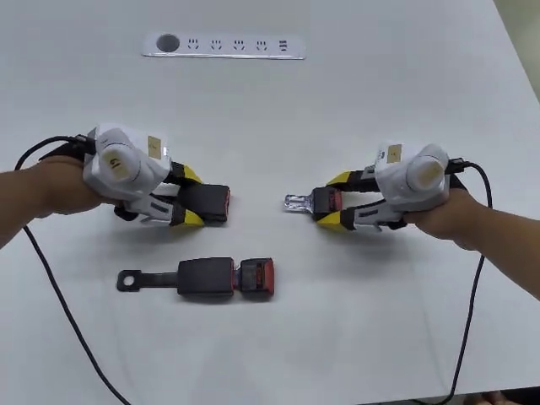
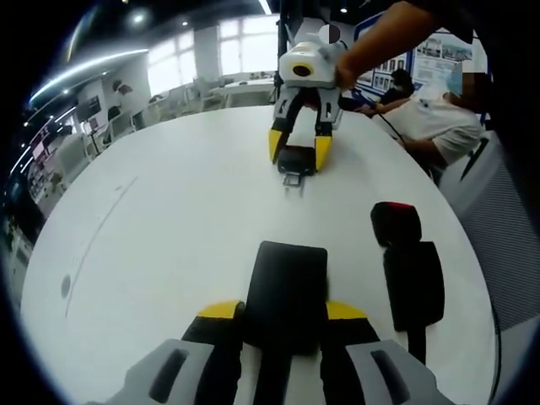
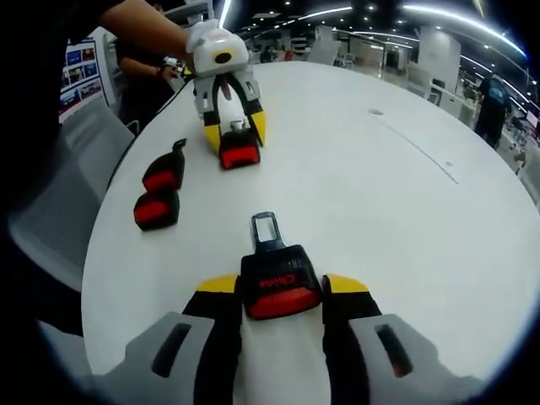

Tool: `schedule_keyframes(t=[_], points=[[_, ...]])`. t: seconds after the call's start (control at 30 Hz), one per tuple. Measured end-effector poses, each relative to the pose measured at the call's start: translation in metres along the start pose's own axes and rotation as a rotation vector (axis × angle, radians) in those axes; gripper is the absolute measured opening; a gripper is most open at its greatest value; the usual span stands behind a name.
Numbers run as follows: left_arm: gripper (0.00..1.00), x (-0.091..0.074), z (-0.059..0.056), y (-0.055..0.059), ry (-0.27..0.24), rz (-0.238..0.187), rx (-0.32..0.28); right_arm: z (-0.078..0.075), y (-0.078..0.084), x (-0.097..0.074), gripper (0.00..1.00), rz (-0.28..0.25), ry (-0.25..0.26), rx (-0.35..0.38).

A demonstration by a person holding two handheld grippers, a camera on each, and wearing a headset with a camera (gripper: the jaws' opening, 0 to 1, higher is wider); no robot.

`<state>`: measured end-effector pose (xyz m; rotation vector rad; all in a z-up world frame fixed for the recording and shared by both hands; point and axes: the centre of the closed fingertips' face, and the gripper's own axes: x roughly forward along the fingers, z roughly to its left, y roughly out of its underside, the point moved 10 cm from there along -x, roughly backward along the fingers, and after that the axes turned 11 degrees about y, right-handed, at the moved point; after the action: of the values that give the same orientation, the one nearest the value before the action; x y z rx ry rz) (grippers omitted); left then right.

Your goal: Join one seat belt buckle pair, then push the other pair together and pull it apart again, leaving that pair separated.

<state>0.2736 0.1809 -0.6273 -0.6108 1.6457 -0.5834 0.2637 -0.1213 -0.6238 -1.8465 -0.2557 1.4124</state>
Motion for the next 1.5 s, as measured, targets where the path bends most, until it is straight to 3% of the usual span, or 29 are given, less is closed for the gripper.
schedule_keyframes(t=[0.47, 1.0, 1.5], points=[[0.36, -0.003, 0.002, -0.005, -0.008, 0.01, -0.031, 0.004, -0.003, -0.002, 0.35, -0.014, -0.007, -0.005], [0.36, -0.006, 0.004, -0.012, -0.005, 0.026, -0.038, 0.019, -0.031, 0.028, 0.35, -0.075, -0.066, -0.032], [0.35, -0.008, 0.004, -0.013, -0.01, 0.019, -0.046, 0.026, -0.051, 0.048, 0.35, -0.114, -0.086, -0.014]])
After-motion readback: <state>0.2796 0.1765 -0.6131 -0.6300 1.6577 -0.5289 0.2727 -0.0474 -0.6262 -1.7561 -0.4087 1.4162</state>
